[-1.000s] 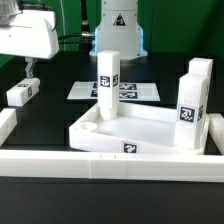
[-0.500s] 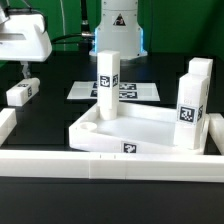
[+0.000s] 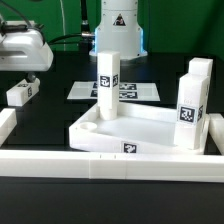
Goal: Assemble desk
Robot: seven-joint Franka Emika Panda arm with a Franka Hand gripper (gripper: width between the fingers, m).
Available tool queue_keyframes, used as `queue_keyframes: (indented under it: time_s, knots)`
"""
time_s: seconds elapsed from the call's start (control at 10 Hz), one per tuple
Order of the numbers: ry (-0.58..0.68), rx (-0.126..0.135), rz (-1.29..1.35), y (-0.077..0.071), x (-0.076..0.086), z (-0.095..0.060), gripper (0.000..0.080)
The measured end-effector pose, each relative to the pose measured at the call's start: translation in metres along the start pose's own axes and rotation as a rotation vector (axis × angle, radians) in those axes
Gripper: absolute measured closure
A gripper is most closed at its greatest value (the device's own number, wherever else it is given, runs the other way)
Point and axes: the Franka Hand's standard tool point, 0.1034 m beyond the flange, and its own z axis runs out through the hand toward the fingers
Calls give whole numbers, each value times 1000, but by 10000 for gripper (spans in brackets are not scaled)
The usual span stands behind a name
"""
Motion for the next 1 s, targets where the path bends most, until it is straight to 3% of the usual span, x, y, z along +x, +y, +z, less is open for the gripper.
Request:
queue_keyframes:
  time_s: [0.6,1.0]
  knots:
    - [-369,8,54,2,-8,16,151]
    - [-399,-16,57,11,0,24,151]
